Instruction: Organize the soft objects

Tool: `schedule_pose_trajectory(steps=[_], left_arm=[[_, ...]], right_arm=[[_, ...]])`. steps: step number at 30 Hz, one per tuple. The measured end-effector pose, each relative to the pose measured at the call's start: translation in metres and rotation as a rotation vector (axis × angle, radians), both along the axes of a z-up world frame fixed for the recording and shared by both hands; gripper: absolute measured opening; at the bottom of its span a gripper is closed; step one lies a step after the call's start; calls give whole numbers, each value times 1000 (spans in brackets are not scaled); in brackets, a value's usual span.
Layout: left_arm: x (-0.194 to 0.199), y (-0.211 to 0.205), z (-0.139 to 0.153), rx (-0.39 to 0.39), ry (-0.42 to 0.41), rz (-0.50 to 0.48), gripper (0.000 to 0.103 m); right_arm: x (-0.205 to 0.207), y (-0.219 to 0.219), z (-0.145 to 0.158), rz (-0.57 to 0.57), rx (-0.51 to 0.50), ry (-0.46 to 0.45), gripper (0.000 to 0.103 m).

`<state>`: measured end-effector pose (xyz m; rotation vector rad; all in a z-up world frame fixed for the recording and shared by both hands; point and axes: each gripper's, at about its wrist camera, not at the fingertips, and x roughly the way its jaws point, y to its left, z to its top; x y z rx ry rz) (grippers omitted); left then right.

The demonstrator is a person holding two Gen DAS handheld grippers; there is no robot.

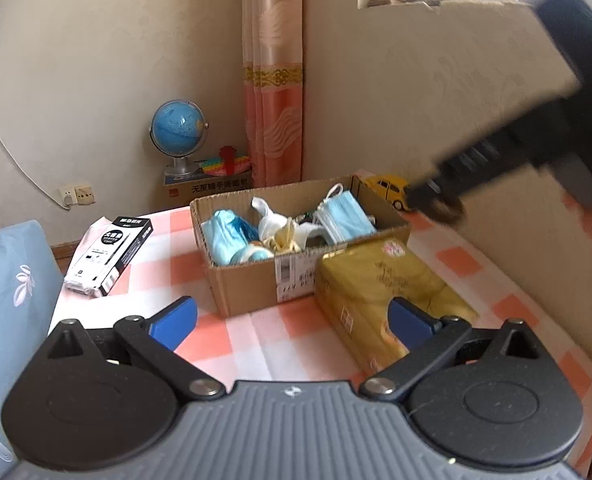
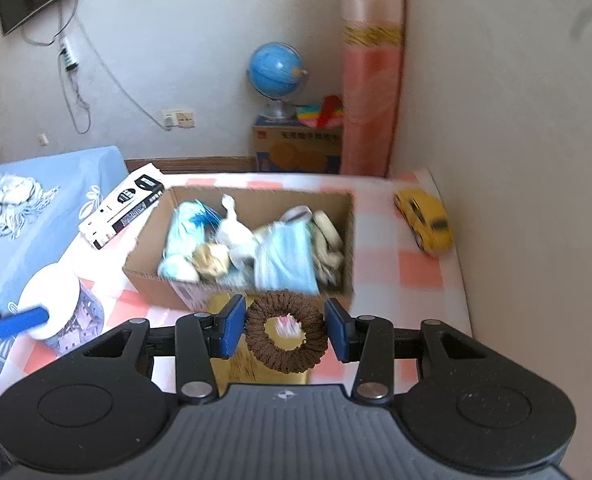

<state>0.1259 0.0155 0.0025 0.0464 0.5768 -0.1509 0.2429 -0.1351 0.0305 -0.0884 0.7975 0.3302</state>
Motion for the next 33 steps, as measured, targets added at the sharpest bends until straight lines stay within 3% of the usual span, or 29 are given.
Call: schedule_pose_trajectory(steps=[3, 12, 22, 23, 26, 27, 33], left_arm=[[-6, 0, -3, 33, -16, 21, 102], [-16, 12, -8, -38, -29, 68, 102], [-14, 13, -16, -67, -25, 41, 102], [-13, 14, -17, -65, -21, 45, 102], [-12, 16, -20, -62, -18, 61, 102], [-12, 17, -20, -63, -19, 62, 102], [-13, 23, -20, -83, -23, 77, 102]], right_arm=[[17, 18, 4, 41, -33, -13, 48], [80, 68, -1, 135, -91, 20, 48], [123, 107, -15, 173, -192, 7, 50], [126, 108, -18, 176, -202, 11, 52], [130, 109, -24, 171, -206, 18, 81], [129, 108, -24, 170, -201, 5, 86], [116, 94, -15, 151, -164, -8, 97]])
